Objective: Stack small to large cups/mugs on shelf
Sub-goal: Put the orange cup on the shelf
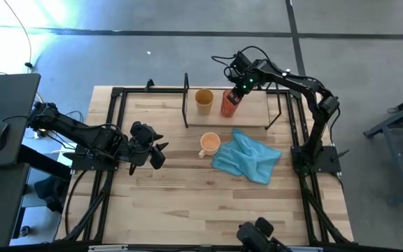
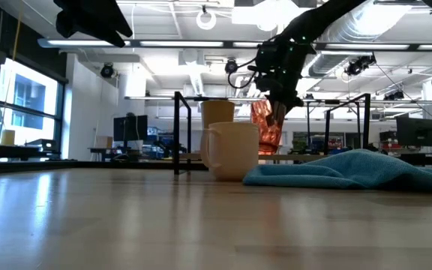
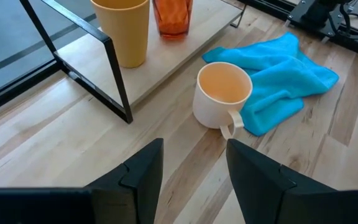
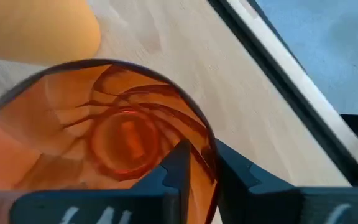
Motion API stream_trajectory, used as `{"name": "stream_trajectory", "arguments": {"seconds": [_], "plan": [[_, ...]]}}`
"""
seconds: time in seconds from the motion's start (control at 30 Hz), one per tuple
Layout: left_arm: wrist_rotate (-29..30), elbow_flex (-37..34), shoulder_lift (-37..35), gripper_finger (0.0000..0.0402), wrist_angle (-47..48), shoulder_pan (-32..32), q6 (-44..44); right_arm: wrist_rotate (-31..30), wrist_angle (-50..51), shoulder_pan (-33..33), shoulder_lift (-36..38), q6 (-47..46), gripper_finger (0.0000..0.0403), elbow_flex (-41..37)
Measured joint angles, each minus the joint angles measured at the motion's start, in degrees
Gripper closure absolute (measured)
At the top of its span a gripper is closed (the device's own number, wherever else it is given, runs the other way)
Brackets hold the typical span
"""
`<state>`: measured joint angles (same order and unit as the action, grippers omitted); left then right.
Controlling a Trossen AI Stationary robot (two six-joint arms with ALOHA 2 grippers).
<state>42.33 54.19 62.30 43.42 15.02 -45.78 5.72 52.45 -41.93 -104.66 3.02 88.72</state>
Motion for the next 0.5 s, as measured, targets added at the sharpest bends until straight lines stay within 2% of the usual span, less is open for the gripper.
{"name": "stream_trajectory", "arguments": {"seconds": [0.17,0.5], "plan": [[0.02,0.00,0.00,0.0236,0.00,-0.01,0.02,-1.45,1.01,-0.04,0.00,1.06,0.0396,3.26],[-0.04,0.00,0.00,0.0236,0.00,0.01,0.02,-1.33,3.29,-0.04,0.07,1.47,0.0400,5.19]]}}
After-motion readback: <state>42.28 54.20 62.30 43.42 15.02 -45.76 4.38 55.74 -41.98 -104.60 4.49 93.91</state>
